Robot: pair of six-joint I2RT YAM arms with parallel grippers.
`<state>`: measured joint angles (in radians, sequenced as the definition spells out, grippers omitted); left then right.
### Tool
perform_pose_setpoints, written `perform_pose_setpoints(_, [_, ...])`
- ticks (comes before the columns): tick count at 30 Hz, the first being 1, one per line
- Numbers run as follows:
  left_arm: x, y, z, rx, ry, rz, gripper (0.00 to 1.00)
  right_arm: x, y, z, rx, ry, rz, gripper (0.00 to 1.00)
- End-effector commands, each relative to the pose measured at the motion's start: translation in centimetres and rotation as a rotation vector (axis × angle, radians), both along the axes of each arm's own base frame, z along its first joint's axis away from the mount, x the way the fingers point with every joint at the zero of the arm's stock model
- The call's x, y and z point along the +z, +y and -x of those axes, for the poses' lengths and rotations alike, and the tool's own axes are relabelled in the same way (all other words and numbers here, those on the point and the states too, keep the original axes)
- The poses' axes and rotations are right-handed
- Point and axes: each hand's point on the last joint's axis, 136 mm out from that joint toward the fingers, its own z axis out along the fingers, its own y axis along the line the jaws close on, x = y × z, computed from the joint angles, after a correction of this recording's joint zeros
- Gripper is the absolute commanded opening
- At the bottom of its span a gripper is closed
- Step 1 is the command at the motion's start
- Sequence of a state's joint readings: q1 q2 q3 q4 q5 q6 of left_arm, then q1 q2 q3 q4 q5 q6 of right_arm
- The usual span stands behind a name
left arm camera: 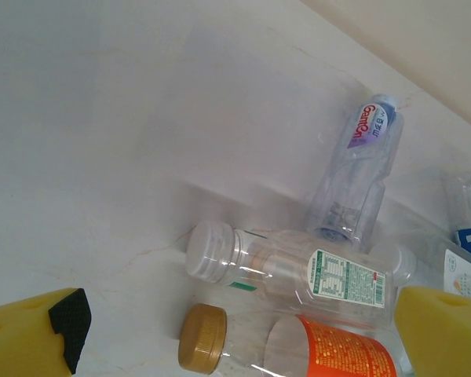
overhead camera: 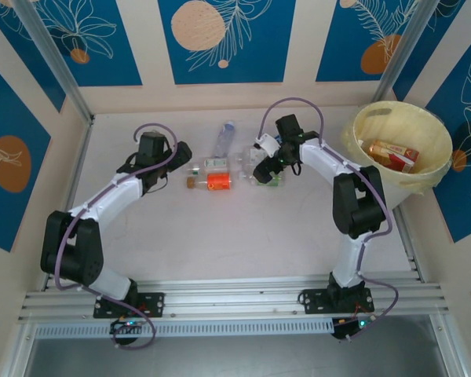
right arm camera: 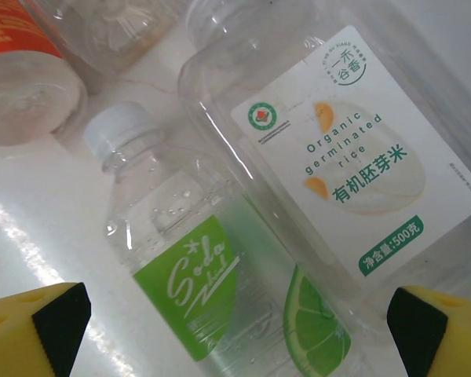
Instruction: Put the plastic bottles in the bin
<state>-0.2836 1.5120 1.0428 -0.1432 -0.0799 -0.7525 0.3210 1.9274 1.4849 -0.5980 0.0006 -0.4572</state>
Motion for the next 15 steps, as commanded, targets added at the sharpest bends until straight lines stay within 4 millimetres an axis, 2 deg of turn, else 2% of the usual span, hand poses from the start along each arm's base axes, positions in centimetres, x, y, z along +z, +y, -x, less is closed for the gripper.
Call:
perform_pose_setpoints(1, [0.2,1.1,0.5,0.031,-0.001,0.005,1.00,-0.6,0.3,0.2,0.040,0.024,0.045,0.99])
perform_pose_setpoints(4, [0.0,1.2,0.6,0.036,0.004,0.010,1.00,-1.8,0.6,0.8,0.059,0.062,0.061,0.99])
perform_pose_setpoints(9, [-0.1,1.5,0.6,0.042,0.006,0.013,1.00,-2.4,0.9,2.5,0.089,0.113,0.075,0.99])
perform_pose_setpoints(15, [-0.4,1.5,0.5,0.046,0.015,0.023,1.00,-2.0,1.0,6.7,0.123,0.255,0.058,1.00])
